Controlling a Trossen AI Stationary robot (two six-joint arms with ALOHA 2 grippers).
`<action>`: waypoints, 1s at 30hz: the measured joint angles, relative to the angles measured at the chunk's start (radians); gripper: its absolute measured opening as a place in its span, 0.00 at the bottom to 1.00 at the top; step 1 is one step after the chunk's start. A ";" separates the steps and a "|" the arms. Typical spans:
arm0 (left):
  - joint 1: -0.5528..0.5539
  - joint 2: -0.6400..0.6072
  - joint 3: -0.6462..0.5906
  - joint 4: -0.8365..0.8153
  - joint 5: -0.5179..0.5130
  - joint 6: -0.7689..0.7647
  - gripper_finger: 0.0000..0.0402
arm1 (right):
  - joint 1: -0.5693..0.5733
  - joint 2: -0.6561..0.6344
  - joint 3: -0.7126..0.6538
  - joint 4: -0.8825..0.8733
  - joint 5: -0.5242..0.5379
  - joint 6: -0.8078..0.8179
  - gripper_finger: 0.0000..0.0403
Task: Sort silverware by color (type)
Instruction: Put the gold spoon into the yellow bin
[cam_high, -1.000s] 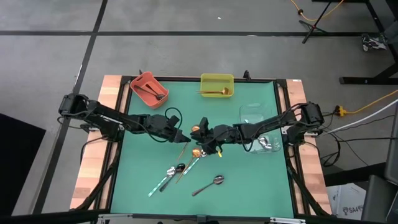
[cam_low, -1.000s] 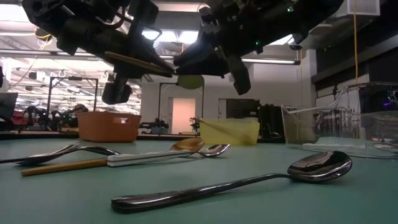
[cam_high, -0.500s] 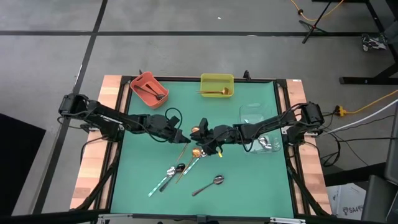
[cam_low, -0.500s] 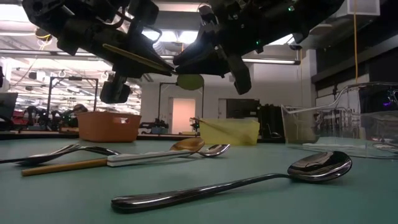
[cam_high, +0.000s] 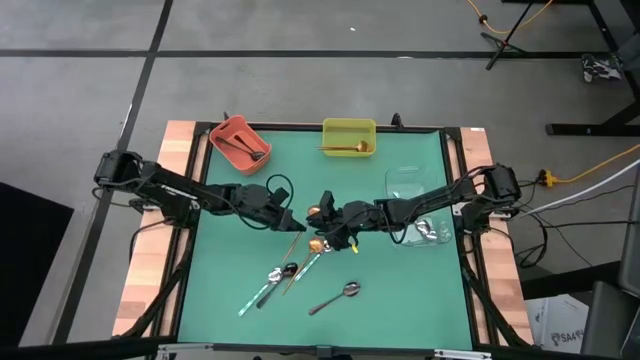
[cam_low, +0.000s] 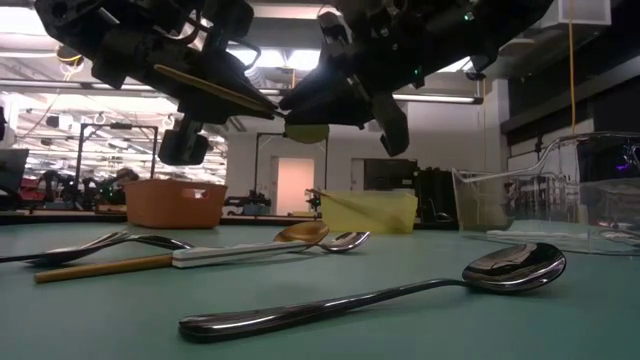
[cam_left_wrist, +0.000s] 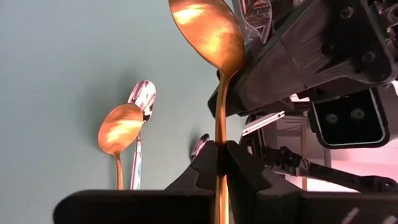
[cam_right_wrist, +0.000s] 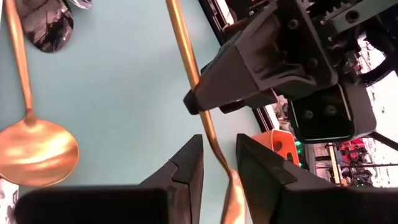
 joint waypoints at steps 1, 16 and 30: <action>0.000 0.000 0.000 0.000 0.000 0.000 0.02 | 0.000 0.000 0.000 0.000 0.006 0.000 0.23; 0.000 0.000 0.000 0.005 -0.003 -0.058 0.02 | -0.001 0.000 0.000 -0.001 0.018 0.000 0.23; 0.000 0.000 0.000 0.075 -0.010 -0.088 0.02 | -0.001 -0.001 0.000 0.015 0.018 -0.051 0.23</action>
